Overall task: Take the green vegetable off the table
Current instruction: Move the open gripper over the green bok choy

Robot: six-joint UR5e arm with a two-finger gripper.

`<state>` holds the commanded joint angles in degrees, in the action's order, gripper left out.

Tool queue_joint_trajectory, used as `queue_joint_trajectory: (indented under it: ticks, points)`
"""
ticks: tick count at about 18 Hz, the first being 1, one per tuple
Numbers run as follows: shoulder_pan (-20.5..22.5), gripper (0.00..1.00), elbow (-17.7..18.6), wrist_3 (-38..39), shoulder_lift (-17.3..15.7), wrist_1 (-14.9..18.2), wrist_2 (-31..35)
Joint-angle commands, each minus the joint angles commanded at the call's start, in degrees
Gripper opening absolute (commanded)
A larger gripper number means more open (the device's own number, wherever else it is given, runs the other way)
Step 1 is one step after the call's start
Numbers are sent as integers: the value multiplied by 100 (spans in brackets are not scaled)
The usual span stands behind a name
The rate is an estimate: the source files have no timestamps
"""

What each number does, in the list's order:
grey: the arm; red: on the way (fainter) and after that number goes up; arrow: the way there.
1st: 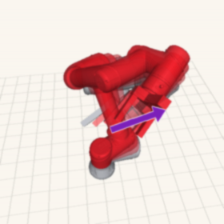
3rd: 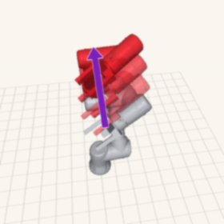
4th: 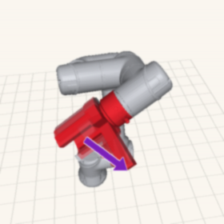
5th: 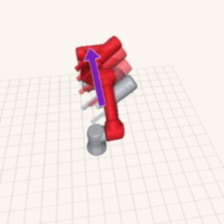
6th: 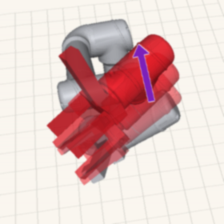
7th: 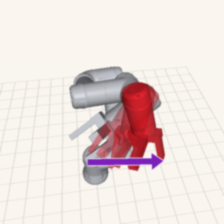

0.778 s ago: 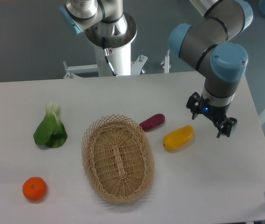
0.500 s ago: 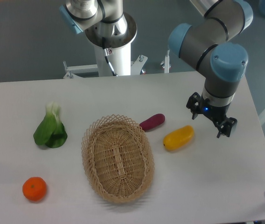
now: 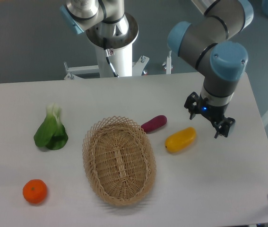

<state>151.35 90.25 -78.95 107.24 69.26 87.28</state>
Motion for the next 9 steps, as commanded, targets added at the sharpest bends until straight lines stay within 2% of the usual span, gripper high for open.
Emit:
queue_joint_trajectory:
  ticks: [4,7,9]
  points:
    - [-131,100,668,879,-510,-9,-545]
    - [-404,100,835,1485,-730,18,-563]
    - [-763,100,967,2065,-862,0,-572]
